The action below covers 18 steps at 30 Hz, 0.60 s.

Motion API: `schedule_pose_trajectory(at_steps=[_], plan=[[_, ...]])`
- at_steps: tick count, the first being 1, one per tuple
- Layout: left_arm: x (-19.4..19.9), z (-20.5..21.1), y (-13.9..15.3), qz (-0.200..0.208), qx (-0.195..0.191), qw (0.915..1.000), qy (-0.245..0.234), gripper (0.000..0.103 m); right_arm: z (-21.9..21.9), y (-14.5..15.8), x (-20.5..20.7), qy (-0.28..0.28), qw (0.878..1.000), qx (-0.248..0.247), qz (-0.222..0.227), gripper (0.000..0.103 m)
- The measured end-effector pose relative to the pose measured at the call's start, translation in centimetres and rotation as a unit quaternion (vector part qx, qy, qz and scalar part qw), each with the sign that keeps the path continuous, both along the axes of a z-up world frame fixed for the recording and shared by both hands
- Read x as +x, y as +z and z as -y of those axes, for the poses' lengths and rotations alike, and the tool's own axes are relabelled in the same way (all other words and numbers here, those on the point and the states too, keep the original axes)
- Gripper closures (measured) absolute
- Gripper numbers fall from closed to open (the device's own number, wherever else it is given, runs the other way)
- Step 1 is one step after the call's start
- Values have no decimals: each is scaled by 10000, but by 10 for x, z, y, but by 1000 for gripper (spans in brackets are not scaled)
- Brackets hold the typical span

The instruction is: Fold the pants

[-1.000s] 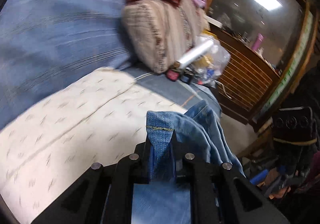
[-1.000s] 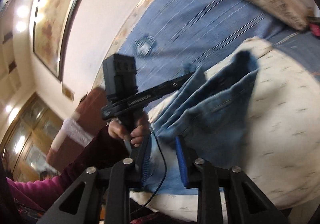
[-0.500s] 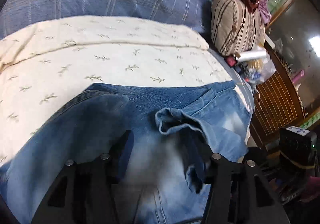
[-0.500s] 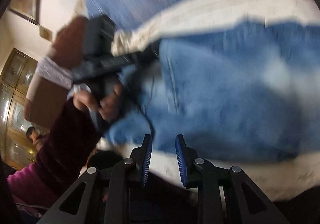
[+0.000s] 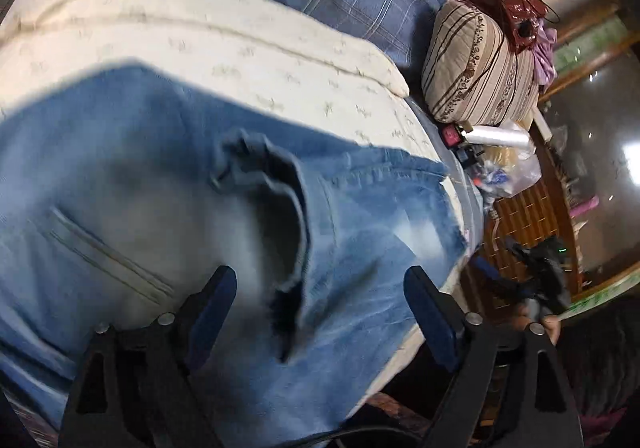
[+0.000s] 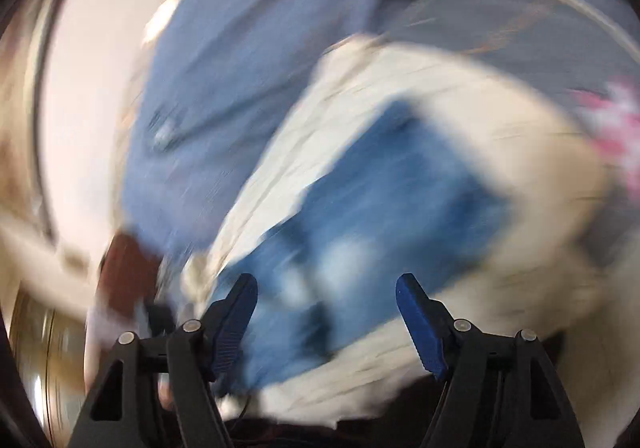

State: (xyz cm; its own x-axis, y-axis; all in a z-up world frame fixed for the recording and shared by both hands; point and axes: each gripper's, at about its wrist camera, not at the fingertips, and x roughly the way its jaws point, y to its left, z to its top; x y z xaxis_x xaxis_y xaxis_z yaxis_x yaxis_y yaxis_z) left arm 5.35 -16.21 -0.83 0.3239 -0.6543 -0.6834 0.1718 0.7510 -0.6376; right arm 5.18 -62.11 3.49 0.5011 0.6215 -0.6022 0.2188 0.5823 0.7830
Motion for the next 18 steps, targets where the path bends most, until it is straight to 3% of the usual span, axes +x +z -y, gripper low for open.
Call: schedule_pose_trajectory(at_steps=[1, 4, 7, 9, 12, 13, 14, 16, 17, 18], plan=[[-2, 5, 1, 29, -32, 10000, -47, 29, 13, -10, 1, -209, 9997, 72, -108, 28], [-4, 20, 6, 17, 134, 9996, -258, 85, 37, -28, 7, -599, 9979, 146, -215, 28], [-10, 25, 14, -156, -327, 9987, -372, 84, 39, -35, 17, -681, 9974, 201, -148, 28], [-16, 27, 20, -181, -305, 9987, -355, 83, 30, -35, 25, -624, 9980, 75, -120, 29], [-16, 14, 10, -397, 548, 9976, 125, 75, 14, -44, 43, -513, 9978, 38, -408, 37], [-13, 3, 0, -565, 965, 9927, 454, 68, 8, -47, 46, -404, 9977, -101, -527, 39], [-12, -5, -6, -727, 908, 9912, 634, 65, 5, -44, 45, -345, 9976, -310, -507, 45], [-15, -16, -9, -882, 489, 9918, 786, 63, -2, -36, 47, -182, 9969, -614, -460, 68], [-16, -15, -7, -855, 542, 9919, 767, 60, -6, -33, 49, -77, 9973, -578, -447, 80], [-18, -12, -3, -751, 726, 9919, 718, 58, -5, -29, 46, -59, 9974, -600, -386, 81]])
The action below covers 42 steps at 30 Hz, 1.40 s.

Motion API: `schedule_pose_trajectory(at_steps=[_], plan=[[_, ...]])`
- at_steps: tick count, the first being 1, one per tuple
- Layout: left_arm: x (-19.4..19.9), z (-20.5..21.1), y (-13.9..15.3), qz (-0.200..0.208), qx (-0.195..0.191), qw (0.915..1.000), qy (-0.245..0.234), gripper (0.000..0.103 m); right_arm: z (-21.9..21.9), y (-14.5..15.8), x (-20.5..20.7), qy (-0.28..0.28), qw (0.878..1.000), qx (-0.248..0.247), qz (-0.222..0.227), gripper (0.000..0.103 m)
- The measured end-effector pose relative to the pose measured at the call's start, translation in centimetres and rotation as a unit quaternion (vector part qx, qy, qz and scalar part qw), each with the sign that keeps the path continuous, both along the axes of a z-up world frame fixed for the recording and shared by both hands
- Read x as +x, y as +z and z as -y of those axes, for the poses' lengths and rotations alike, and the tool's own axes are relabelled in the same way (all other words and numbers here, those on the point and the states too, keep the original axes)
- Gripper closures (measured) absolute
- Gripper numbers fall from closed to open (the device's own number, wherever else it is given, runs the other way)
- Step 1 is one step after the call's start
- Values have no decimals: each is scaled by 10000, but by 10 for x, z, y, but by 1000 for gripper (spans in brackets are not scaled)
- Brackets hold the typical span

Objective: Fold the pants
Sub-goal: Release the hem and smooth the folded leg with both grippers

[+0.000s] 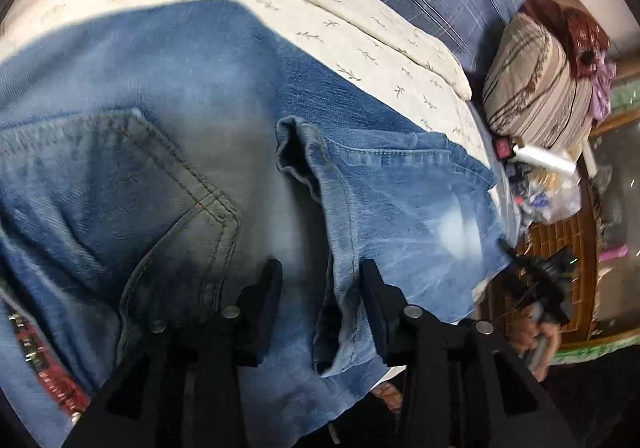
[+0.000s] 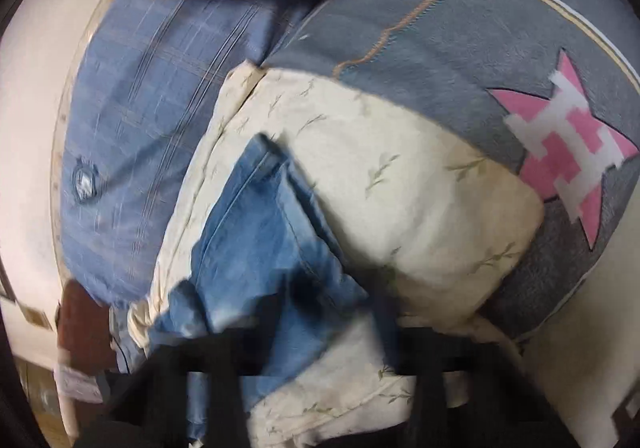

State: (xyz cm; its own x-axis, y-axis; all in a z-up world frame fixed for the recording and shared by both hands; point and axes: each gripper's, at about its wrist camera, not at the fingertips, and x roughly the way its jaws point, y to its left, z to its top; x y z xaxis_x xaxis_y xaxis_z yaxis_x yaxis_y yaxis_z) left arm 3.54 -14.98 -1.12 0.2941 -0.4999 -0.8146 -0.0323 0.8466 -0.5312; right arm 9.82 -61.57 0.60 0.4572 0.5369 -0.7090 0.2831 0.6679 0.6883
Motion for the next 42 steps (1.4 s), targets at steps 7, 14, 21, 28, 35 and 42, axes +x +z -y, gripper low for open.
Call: schedule_pose_trajectory(at_steps=[7, 14, 21, 28, 35, 42], plan=[[-18, -18, 24, 432, 0, 9988, 231, 56, -72, 77, -2, 906, 9907, -179, 1001, 82], [-36, -71, 56, 921, -95, 9938, 611, 51, -207, 133, -35, 2503, 9542, -283, 1612, 82], [-39, -95, 71, 1193, -126, 9891, 852, 38, -315, 51, -57, 3818, 9217, -397, 553, 80], [-5, -38, 70, 1148, -180, 9929, 271, 38, -285, 66, -68, 3987, 9102, -394, 1046, 79], [38, 22, 49, 1017, 1193, 9871, -322, 38, -236, 60, -64, 3216, 9363, -905, 1082, 77], [72, 24, 26, 612, 1535, 9856, -369, 38, -261, 35, -73, 3621, 9171, -1210, 1147, 77]])
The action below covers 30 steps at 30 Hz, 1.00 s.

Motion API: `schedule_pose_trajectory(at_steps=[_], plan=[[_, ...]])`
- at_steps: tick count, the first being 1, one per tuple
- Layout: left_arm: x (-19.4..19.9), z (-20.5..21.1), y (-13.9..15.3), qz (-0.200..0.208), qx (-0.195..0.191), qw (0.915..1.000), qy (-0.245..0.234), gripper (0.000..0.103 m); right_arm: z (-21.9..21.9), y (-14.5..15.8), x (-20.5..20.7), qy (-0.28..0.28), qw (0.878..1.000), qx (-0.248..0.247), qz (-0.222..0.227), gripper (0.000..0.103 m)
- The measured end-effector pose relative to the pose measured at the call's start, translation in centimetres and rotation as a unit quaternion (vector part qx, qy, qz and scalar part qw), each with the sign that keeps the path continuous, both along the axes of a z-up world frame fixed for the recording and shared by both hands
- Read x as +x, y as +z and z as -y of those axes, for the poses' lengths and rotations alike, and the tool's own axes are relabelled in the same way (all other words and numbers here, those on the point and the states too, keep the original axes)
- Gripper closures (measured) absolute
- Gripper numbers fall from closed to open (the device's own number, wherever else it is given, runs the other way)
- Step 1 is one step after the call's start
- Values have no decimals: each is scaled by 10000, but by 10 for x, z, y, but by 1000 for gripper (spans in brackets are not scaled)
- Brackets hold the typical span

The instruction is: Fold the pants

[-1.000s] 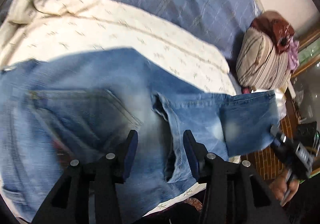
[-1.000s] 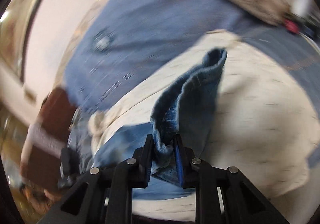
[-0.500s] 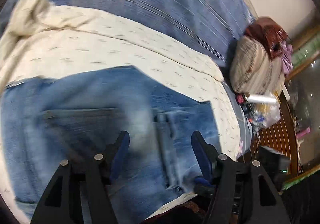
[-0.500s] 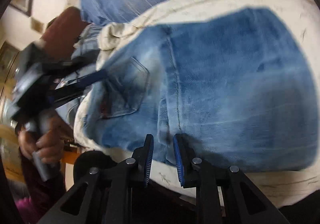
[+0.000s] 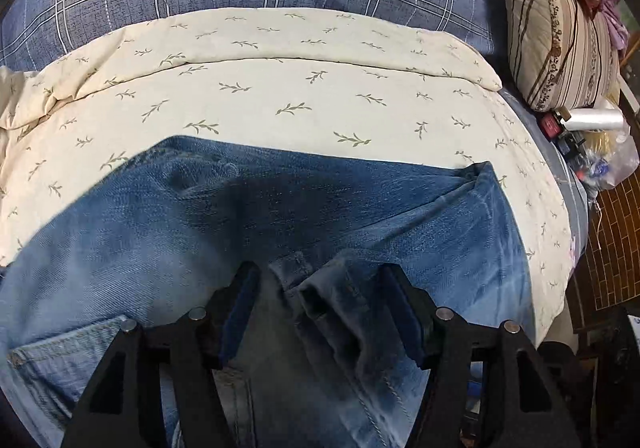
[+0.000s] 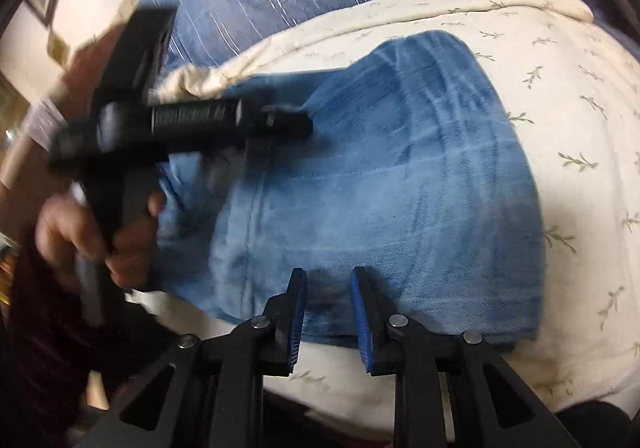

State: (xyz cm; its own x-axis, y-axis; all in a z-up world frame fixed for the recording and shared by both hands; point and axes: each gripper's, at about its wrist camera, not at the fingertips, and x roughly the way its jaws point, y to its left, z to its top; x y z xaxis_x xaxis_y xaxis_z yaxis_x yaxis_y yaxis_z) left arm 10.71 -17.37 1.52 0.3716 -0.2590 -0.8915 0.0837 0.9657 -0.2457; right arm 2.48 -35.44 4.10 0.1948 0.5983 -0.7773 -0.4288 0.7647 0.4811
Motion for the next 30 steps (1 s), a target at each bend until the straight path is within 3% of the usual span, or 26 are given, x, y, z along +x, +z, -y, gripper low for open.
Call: schedule_pose_trajectory(at_steps=[4, 6, 7, 9, 10, 16, 18, 19, 23, 25, 30], plan=[[-20, -28, 23, 235, -702, 9964, 417, 38, 23, 8, 4, -29, 9968, 677, -418, 77], [-33, -37, 23, 55, -969, 9937, 558, 33, 33, 15, 0, -33, 9935, 1067, -389, 74], [-38, -39, 21, -49, -971, 9934, 609, 31, 35, 19, -3, -8, 9927, 1168, -286, 70], [-46, -39, 14, -218, -1037, 9919, 703, 27, 36, 26, -12, 42, 9915, 1298, -41, 47], [-47, -37, 10, -274, -1063, 9914, 710, 25, 32, 28, -16, 68, 9905, 1375, 65, 44], [-34, -10, 1, -293, -866, 9947, 463, 27, -2, 19, -30, 528, 9928, 1061, 196, 44], [-29, -8, -3, -283, -829, 9951, 448, 40, -14, 15, -32, 712, 9931, 879, 303, 46], [-25, -5, -3, -255, -789, 9957, 416, 59, -17, 15, -34, 778, 9924, 886, 341, 47], [-13, -9, -2, -207, -765, 9963, 329, 81, -32, 18, -35, 927, 9904, 881, 526, 50], [-6, -9, 3, -181, -777, 9966, 215, 88, -37, 17, -28, 863, 9903, 1001, 438, 50], [9, -2, 5, -5, -537, 9984, 188, 88, -41, 20, -15, 740, 9880, 1286, 432, 50]])
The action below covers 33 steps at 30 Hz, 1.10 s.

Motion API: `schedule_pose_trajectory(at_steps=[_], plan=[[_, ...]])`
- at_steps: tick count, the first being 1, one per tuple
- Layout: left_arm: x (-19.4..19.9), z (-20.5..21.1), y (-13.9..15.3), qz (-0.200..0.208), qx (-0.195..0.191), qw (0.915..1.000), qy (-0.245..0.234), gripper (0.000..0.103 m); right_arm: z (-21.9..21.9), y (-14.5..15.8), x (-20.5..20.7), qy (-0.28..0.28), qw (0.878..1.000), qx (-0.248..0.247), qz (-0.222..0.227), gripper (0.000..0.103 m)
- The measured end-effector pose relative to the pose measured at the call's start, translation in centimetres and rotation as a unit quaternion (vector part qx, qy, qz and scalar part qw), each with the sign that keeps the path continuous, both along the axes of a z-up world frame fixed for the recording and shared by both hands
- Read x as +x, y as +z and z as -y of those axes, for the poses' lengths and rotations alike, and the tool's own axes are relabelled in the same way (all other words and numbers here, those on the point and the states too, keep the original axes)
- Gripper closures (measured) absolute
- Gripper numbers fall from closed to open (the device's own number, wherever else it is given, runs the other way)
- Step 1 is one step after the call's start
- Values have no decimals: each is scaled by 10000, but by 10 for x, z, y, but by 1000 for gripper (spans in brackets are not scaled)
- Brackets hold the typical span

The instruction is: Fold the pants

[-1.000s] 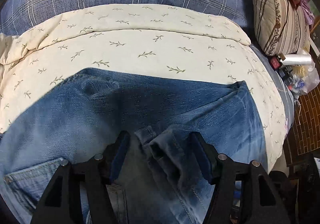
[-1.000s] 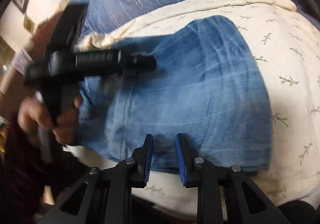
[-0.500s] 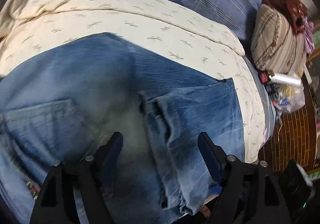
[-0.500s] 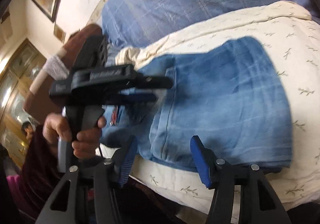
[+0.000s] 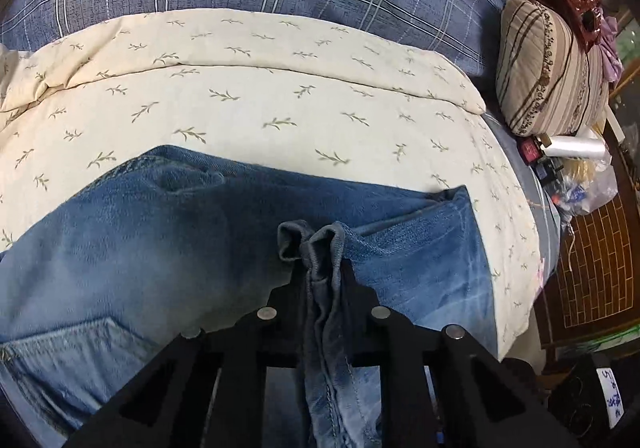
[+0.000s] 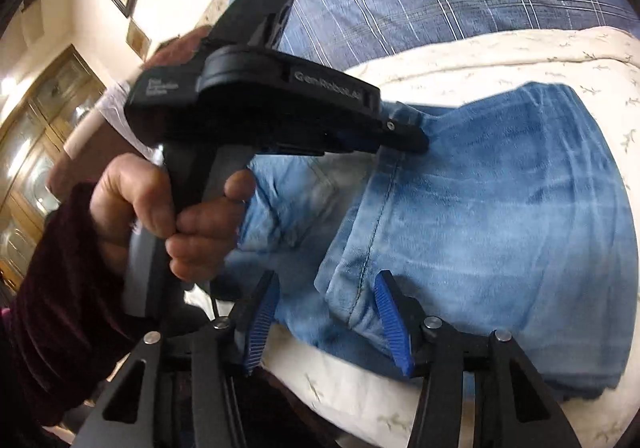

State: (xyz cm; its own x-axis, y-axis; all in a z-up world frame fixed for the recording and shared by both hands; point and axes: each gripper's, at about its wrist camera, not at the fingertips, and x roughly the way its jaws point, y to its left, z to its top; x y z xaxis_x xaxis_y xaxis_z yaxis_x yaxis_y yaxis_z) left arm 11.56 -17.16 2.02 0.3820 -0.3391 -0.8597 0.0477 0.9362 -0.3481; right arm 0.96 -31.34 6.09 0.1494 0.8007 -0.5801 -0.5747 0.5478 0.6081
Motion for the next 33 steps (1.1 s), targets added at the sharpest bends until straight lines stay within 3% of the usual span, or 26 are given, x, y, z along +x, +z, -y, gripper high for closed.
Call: schedule_pose_trajectory(at_steps=[2, 6, 10, 14, 16, 18, 19, 22, 25, 28, 33], plan=[[2, -3, -14, 16, 43, 10000, 62, 87, -5, -9, 1, 31, 9998, -183, -119, 50], [-8, -19, -14, -57, -405, 9985, 361, 82, -5, -11, 0, 3, 9995, -219, -218, 50], [-35, -32, 14, 224, -422, 9978, 467, 80, 11, -5, 0, -105, 9998, 18, -172, 50], [-73, -59, 45, 603, -279, 9949, 755, 67, 21, 7, -5, -228, 9994, 270, 65, 50], [-103, -83, 56, 756, -162, 9910, 1092, 64, 15, 2, -3, -271, 9996, -64, 56, 50], [-129, -105, 59, 795, -125, 9872, 1378, 62, 5, -10, -4, -225, 9980, -591, 24, 62], [-147, -118, 60, 777, -51, 9837, 1622, 59, 0, -13, -6, -183, 9974, -697, 62, 62], [-183, -143, 56, 745, 36, 9714, 2254, 40, -5, -13, -11, -129, 9963, -805, 265, 62], [-224, -164, 50, 729, 75, 9562, 2833, 27, -2, -8, -10, -155, 9972, -725, 132, 61], [-252, -172, 34, 549, -146, 9487, 3109, 26, 2, 3, -7, -222, 9980, -585, 6, 55], [-270, -179, 16, 512, -443, 9441, 3227, 26, -25, 45, -3, -58, 9991, -226, 361, 37]])
